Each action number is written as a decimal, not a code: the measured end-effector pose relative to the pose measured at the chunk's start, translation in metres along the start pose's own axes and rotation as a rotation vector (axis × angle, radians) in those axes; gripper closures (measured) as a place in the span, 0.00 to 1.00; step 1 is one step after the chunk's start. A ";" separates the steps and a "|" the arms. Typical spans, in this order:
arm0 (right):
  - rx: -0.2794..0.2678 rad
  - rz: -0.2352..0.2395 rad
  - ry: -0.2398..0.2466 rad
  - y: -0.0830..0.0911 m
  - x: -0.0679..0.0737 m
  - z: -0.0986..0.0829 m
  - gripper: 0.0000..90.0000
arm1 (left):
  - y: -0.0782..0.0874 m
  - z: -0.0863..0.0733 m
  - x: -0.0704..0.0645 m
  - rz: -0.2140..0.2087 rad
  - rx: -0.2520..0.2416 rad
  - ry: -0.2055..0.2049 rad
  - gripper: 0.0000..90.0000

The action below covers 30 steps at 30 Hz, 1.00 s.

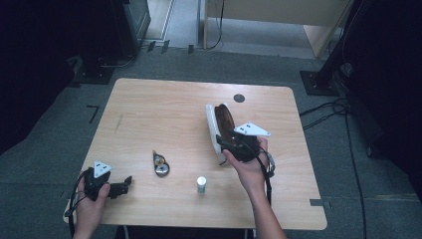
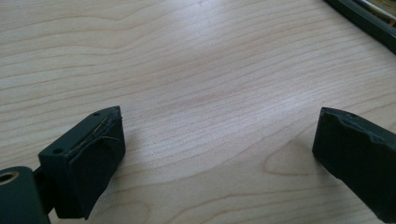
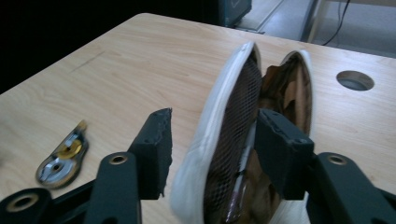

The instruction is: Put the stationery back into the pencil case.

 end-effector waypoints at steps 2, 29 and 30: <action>-0.005 0.012 0.007 0.004 0.004 -0.004 0.48 | 0.000 0.000 0.000 0.000 0.000 0.001 0.03; -0.023 0.102 0.015 0.040 0.042 -0.052 0.51 | 0.000 0.000 0.000 -0.002 0.002 -0.003 0.03; -0.018 0.106 0.014 0.041 0.044 -0.054 0.51 | 0.000 0.000 0.000 -0.002 0.002 -0.003 0.03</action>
Point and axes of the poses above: each handheld gripper's, and its own axes: y roughly backward along the jaws, z roughly out of its top, x roughly to its left, the point moved 5 cm from there along -y, roughly forward along the jaws, and after that the axes turned 2 degrees about -z, right-handed, at the moved point
